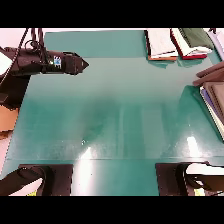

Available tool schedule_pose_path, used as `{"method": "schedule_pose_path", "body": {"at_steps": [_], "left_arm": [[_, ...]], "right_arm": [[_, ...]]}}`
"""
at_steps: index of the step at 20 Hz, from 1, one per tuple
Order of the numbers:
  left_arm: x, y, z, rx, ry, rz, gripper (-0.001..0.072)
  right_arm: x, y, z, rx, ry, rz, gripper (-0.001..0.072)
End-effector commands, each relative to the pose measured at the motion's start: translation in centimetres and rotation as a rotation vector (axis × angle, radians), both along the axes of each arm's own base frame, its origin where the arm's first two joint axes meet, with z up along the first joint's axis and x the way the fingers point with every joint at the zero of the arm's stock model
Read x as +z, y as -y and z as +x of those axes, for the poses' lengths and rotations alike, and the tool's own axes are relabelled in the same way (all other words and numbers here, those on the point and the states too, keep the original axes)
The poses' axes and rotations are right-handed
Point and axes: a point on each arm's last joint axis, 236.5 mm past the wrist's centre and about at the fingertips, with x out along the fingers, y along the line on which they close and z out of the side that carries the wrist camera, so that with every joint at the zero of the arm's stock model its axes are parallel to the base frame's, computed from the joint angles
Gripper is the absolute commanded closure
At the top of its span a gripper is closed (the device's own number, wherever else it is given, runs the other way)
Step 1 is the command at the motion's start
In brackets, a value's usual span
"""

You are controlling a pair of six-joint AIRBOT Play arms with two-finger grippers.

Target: Fold the shirts.

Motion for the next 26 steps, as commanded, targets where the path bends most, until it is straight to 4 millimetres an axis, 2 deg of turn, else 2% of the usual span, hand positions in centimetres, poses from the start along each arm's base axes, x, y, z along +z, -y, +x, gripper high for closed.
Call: {"method": "schedule_pose_path", "body": {"at_steps": [1,4,7,9,12,17,20,21,22,23,24,26], "left_arm": [[-0.1,0.0,-0.1,-0.004,-0.002,0.006,0.0681],[-0.2,0.0,-0.1,-0.006,-0.006,0.008,0.0681],[-0.7,0.0,-0.5,-0.015,-0.023,0.022,0.0682],[-0.8,0.0,-0.6,-0.019,-0.024,0.028,0.0681],[-0.8,-0.1,-0.6,-0.030,-0.012,0.041,0.0682],[-1.0,-0.1,-0.7,-0.035,-0.017,0.047,0.0681],[-1.0,-0.1,-0.7,-0.047,-0.002,0.060,0.0681],[-1.0,0.0,-0.7,-0.048,-0.002,0.060,0.0681],[-1.0,0.0,-0.7,-0.048,-0.002,0.060,0.0681],[-0.9,0.0,-0.7,-0.047,-0.002,0.060,0.0681],[-1.0,0.0,-0.7,-0.048,-0.002,0.060,0.0681],[-0.9,0.0,-0.7,-0.047,-0.001,0.060,0.0681]], "right_arm": [[4.1,0.2,-0.1,0.021,0.047,-0.089,0.0693],[4.6,-0.8,-0.7,0.064,0.022,-0.111,0.0693],[2.7,0.1,-2.9,0.033,-0.091,-0.159,0.0693],[1.1,0.9,-5.2,-0.006,-0.163,-0.166,0.0693],[-1.8,2.5,-10.2,-0.090,-0.270,-0.151,0.0693],[-7.4,4.8,-21.2,-0.284,-0.472,-0.118,0.0691],[-10.2,5.3,-25.5,-0.373,-0.511,-0.055,0.0677],[-11.2,5.4,-26.7,-0.399,-0.522,-0.031,0.0549],[-11.9,5.7,-27.5,-0.424,-0.527,-0.018,0.0359],[-12.4,6.1,-28.3,-0.447,-0.528,-0.007,0.0218],[-12.5,6.2,-28.7,-0.458,-0.529,0.000,0.0169],[-11.5,6.2,-27.7,-0.449,-0.488,-0.004,0.0169]]}}
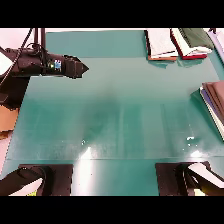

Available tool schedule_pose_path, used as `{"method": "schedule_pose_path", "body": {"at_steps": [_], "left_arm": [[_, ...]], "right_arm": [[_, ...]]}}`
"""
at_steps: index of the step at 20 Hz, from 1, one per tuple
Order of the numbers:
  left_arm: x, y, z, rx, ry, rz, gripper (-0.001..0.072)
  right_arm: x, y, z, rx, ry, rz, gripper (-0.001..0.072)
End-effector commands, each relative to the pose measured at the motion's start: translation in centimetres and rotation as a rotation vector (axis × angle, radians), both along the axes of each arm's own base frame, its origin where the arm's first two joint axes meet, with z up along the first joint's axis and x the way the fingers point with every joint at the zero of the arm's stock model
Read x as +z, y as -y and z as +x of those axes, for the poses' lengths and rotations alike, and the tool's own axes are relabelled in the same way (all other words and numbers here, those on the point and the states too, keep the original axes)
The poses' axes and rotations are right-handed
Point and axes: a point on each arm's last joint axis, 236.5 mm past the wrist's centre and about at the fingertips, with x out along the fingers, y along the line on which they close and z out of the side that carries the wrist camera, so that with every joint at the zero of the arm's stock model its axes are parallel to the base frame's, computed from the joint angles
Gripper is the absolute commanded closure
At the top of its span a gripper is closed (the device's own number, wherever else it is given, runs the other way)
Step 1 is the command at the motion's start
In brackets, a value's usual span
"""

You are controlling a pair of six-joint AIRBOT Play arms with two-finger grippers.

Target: Fold the shirts.

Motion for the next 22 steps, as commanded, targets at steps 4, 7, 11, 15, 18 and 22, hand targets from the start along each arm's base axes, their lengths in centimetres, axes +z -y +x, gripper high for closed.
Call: {"method": "schedule_pose_path", "body": {"at_steps": [4,7,11,15,18,22], "left_arm": [[0.1,0.0,0.1,0.001,0.006,-0.002,0.0681],[0.3,0.0,0.3,0.006,0.016,-0.006,0.0681],[-0.1,0.0,-0.1,-0.003,-0.003,0.003,0.0681],[0.8,0.0,0.7,0.016,0.034,-0.020,0.0681],[1.3,0.0,1.1,0.029,0.058,-0.037,0.0681],[1.4,0.0,1.2,0.030,0.060,-0.037,0.0681]], "right_arm": [[6.0,-4.3,9.6,0.178,0.293,-0.009,0.0170],[9.6,-13.9,17.5,0.473,0.410,0.040,0.0170],[10.9,-28.2,22.5,0.844,0.432,0.078,0.0190],[11.5,-39.9,22.7,1.119,0.460,0.122,0.0400],[12.1,-45.4,21.9,1.243,0.488,0.138,0.0691],[12.4,-48.3,21.1,1.309,0.505,0.151,0.0691]]}}
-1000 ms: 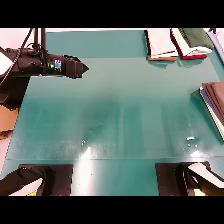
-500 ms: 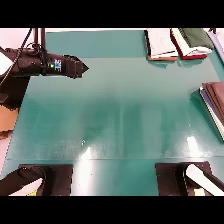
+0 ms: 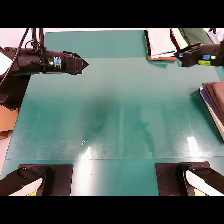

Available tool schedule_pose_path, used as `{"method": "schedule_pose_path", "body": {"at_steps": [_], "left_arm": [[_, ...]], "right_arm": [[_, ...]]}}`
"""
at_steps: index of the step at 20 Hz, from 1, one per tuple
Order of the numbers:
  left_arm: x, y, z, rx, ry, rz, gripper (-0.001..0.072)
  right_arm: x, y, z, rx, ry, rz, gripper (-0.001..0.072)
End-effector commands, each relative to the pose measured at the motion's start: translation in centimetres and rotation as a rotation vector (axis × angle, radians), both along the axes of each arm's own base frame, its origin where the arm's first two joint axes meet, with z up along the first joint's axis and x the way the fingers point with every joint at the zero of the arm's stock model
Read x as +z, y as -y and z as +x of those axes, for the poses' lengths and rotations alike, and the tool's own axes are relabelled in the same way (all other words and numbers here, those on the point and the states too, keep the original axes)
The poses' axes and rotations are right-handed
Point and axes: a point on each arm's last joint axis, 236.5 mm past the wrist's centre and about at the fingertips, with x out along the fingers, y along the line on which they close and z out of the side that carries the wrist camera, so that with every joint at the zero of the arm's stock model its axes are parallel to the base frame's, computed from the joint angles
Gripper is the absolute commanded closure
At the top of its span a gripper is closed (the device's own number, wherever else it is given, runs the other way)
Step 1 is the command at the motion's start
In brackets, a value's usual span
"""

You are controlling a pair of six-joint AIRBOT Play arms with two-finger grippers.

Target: Fold the shirts.

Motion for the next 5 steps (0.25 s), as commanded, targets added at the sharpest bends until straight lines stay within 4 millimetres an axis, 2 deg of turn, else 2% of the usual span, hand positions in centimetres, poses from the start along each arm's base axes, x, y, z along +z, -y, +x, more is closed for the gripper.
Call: {"method": "schedule_pose_path", "body": {"at_steps": [1,5], "left_arm": [[0.21,0.00,0.20,0.005,0.009,-0.006,0.0681],[0.24,-0.01,0.22,0.006,0.010,-0.007,0.0681]], "right_arm": [[0.42,-2.90,-0.71,0.065,0.018,0.009,0.0691],[0.02,-2.62,-0.96,0.068,-0.002,0.003,0.0691]]}}
